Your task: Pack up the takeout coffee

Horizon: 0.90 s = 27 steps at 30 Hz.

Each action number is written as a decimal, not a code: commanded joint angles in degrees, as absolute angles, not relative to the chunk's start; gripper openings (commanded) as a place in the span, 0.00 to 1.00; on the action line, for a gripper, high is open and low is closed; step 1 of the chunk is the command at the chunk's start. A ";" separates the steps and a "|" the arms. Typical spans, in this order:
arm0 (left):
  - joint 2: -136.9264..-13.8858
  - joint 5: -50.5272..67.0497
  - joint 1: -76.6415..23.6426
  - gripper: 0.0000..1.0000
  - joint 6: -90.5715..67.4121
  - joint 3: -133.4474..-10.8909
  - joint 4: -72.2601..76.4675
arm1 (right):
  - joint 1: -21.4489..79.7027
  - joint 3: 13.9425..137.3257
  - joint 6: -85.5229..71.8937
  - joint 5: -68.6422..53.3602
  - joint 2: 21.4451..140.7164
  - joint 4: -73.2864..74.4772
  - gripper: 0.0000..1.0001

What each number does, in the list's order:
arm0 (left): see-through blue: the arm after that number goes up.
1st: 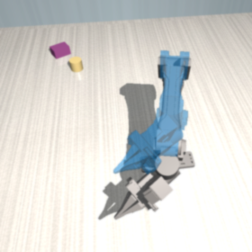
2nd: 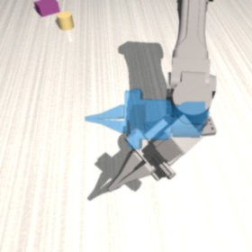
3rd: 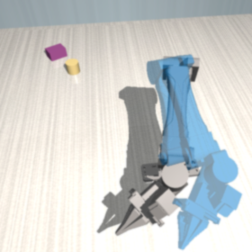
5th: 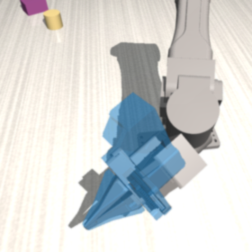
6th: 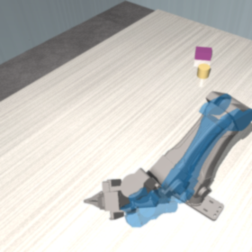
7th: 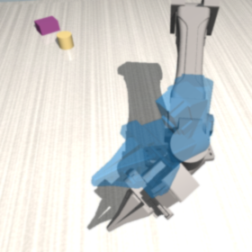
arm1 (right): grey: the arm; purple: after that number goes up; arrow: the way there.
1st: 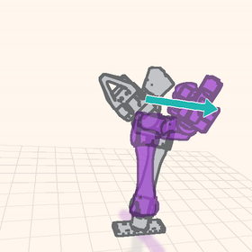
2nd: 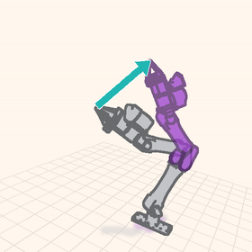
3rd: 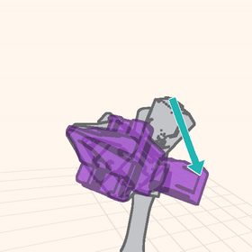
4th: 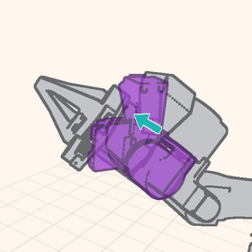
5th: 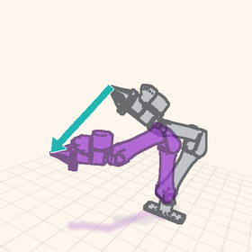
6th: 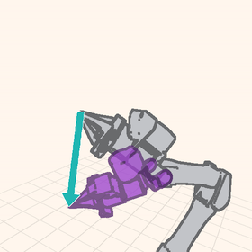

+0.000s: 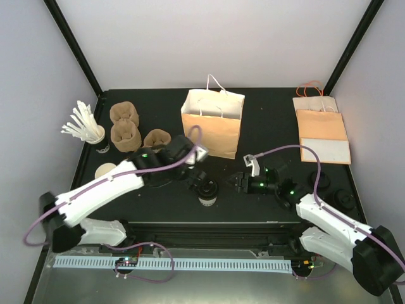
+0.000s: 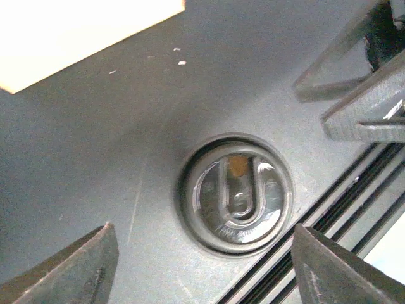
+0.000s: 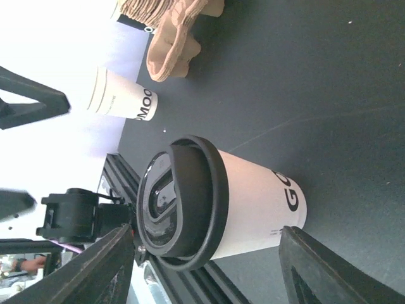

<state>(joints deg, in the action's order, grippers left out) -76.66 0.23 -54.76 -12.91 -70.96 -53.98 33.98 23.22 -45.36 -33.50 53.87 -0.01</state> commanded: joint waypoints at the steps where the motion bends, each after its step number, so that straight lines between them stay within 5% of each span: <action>1: -64.99 9.20 -45.67 0.68 -27.02 -60.68 -47.74 | 33.84 24.90 -47.86 -34.13 55.72 -1.63 0.60; 10: -53.61 29.94 -36.92 0.37 -42.58 -36.43 -26.18 | 34.23 26.66 -49.21 -36.30 62.82 -9.16 0.37; 27: -61.99 42.63 -33.79 0.24 -43.00 -31.42 -15.12 | 34.52 28.83 -47.43 -39.41 71.71 -11.43 0.21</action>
<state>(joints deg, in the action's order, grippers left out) -60.55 39.33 -34.22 -42.39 -31.51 -18.85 34.13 27.86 -48.18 -37.78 71.37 -9.39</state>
